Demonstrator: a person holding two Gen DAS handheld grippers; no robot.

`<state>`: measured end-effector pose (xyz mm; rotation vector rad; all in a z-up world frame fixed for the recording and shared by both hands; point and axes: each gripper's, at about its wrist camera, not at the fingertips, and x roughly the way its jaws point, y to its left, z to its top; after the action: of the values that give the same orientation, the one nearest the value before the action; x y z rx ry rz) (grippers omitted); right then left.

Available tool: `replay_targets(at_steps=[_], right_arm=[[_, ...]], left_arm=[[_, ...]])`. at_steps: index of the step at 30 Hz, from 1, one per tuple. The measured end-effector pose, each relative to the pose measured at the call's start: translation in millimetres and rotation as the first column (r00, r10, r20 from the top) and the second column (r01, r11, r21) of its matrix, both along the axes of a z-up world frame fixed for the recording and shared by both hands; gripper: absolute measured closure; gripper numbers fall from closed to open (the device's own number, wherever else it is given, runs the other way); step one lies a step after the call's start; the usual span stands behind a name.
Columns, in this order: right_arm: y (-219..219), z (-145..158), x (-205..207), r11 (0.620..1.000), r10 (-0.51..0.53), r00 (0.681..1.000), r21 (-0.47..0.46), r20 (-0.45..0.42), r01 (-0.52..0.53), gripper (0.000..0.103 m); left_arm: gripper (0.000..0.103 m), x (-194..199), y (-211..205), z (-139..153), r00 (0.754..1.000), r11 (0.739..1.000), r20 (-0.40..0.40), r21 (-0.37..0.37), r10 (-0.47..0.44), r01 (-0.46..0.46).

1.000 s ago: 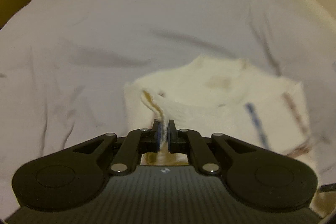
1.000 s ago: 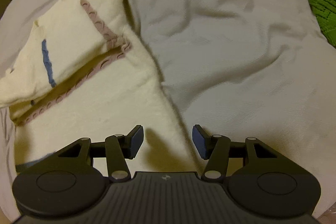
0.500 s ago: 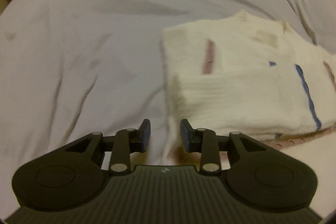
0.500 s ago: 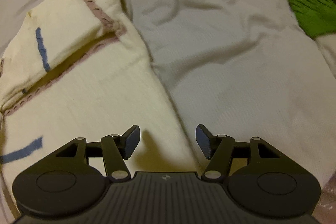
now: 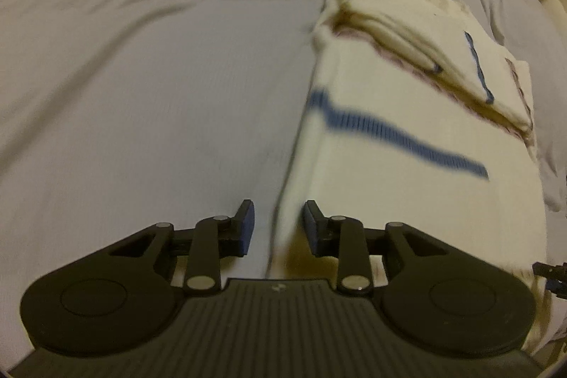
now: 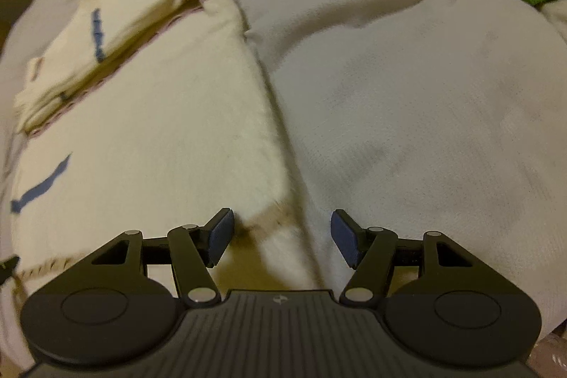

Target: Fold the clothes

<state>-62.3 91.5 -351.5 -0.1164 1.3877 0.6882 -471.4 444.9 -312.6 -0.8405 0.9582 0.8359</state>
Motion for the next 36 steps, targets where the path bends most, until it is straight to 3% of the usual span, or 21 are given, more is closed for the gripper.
replay_targets(at_steps=[6,13,16,21,28,31,34,36], right_arm=[[-39,-8,-5,0.989,-0.003,0.998,0.147,-0.067,0.013,0.041],[-63,-16,-14,0.945,0.028,0.996,0.327,-0.08,0.0,0.038],[-60,-20,-20,0.927,0.09,0.995,0.368,-0.033,-0.072,0.036],[-73,-30,-13,0.876,0.1,0.994,0.477,-0.047,-0.066,0.037],[-89,-33,-20,0.805,0.148,0.988,0.584,-0.034,-0.1,0.039],[-88,-32,-25,0.814,0.157,0.985,0.574,-0.069,-0.09,0.042],[-80,-31,-24,0.835,0.133,0.986,0.548,-0.103,-0.055,0.042],[-70,-31,-25,0.844,0.125,0.986,0.534,-0.109,-0.048,0.042]], left_arm=[[0.078,-29,-48,7,1.0,1.0,-0.005,0.018,0.01,-0.01],[0.076,-52,-48,-18,0.986,0.999,0.168,0.027,-0.025,0.021],[0.076,-71,-46,-30,0.958,0.999,0.283,0.036,-0.039,0.03],[0.076,-95,-45,-48,0.892,0.998,0.452,0.056,-0.032,0.007],[0.075,-118,-60,-55,0.837,0.996,0.544,0.094,-0.06,0.011],[0.068,-113,-61,-58,0.819,0.997,0.57,0.08,-0.063,0.022],[0.068,-97,-54,-58,0.801,0.999,0.596,0.036,-0.052,0.038],[0.069,-84,-54,-55,0.809,0.996,0.582,0.051,-0.084,0.067]])
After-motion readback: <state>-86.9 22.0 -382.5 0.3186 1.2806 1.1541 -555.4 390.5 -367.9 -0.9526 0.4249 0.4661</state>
